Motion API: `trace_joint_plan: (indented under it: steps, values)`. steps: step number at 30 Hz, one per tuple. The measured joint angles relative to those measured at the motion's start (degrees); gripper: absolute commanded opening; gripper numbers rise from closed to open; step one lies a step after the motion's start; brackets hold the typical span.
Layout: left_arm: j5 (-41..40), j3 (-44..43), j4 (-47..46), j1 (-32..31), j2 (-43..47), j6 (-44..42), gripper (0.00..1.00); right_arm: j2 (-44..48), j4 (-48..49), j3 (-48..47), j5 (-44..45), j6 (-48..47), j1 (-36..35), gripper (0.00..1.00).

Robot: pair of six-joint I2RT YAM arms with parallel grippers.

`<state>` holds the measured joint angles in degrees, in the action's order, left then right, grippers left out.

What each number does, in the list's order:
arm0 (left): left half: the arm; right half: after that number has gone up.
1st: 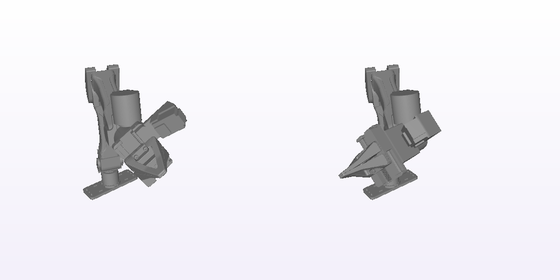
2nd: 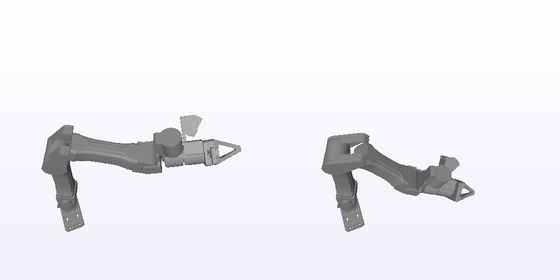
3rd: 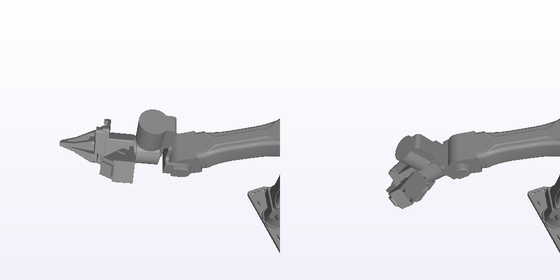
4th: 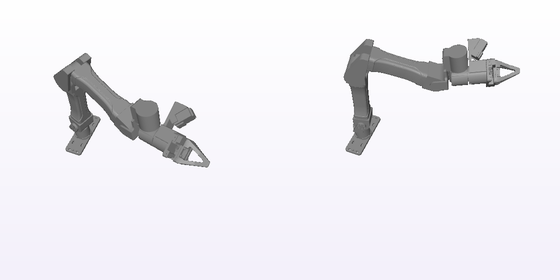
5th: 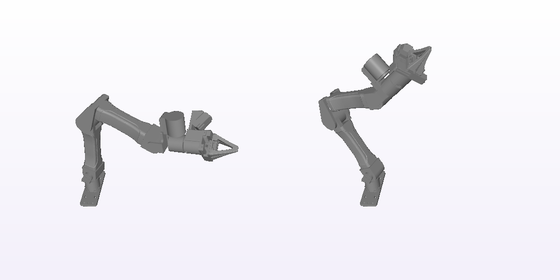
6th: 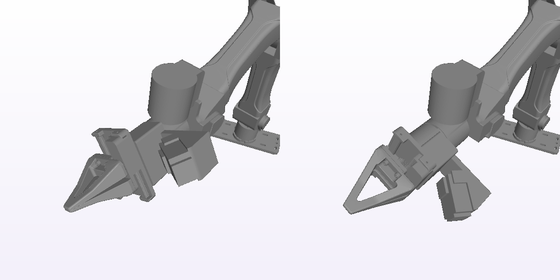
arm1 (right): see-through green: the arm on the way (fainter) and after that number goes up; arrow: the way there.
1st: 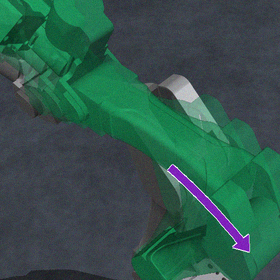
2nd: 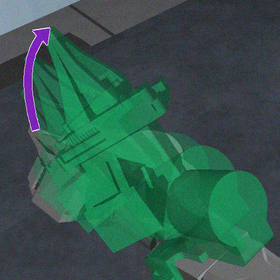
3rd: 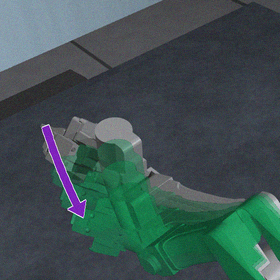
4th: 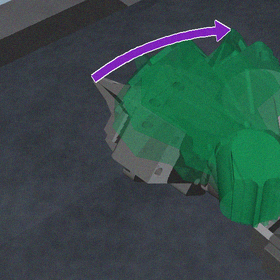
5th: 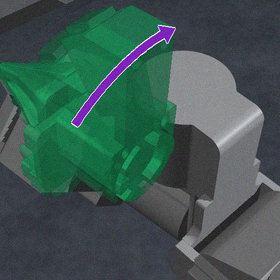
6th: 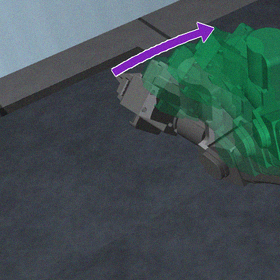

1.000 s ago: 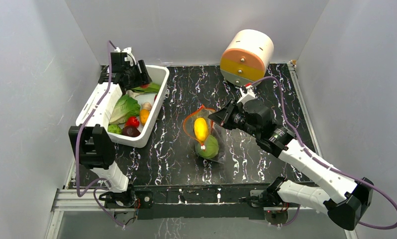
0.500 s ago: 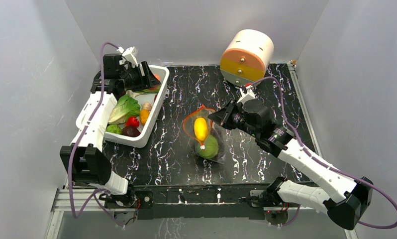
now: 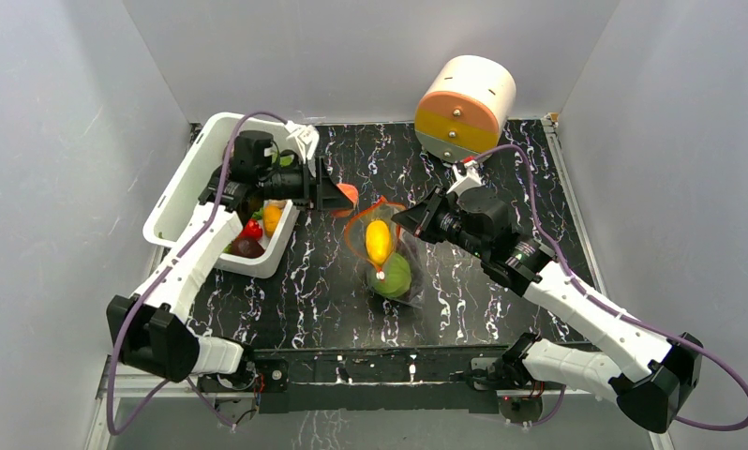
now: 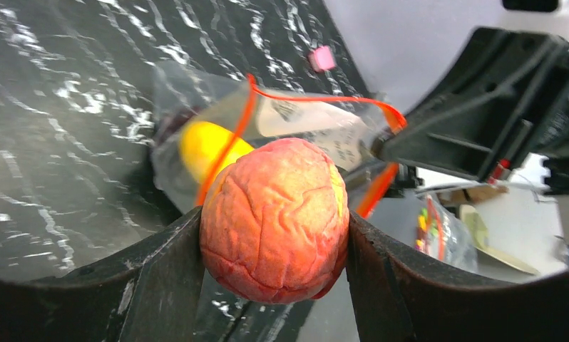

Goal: Place the food in the zip-top bag and seal the zipper
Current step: Place the fake fruit in the zipper food storage bag.

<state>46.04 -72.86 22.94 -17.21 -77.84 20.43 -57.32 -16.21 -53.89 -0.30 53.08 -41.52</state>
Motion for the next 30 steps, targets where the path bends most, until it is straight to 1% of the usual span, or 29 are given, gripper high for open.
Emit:
trace_joint_plan:
  steps: [3, 9, 12, 17, 20, 25, 27, 30]
  values:
    - [3.0, 4.0, -3.4, -1.7, 2.5, 2.7, 0.44, 0.5, 1.8, 0.9, 0.2, 0.3, 0.0, 0.0]
    - [7.8, 13.5, -15.5, -5.6, 5.5, 11.1, 0.45, 1.4, 3.5, 2.0, 0.5, 1.0, 0.0, 0.0]
    - [7.5, 15.5, -18.7, -8.3, 5.1, 13.3, 0.45, 1.4, 3.9, 2.1, 0.3, 1.0, 0.0, 0.0]
    - [6.2, 15.5, -22.4, -12.8, 1.9, 14.7, 0.46, 1.4, 7.3, 3.2, -1.6, 0.9, 0.0, 0.0]
    - [4.1, 14.9, -22.5, -14.9, -1.3, 14.7, 0.48, 1.4, 8.0, 4.0, -3.0, 0.9, 0.0, 0.0]
    - [-1.4, 12.6, -19.1, -17.5, -5.3, 13.3, 0.51, 1.5, 7.9, 5.8, -3.3, 1.0, 0.2, 0.0]
    - [-3.1, 12.2, -17.8, -18.1, -5.8, 12.7, 0.55, 1.6, 7.9, 6.1, -3.4, 1.0, 0.2, 0.0]
    - [-5.6, 11.0, -15.6, -19.0, -6.3, 11.9, 0.64, 1.8, 8.3, 6.1, -3.5, 1.0, 0.2, 0.0]
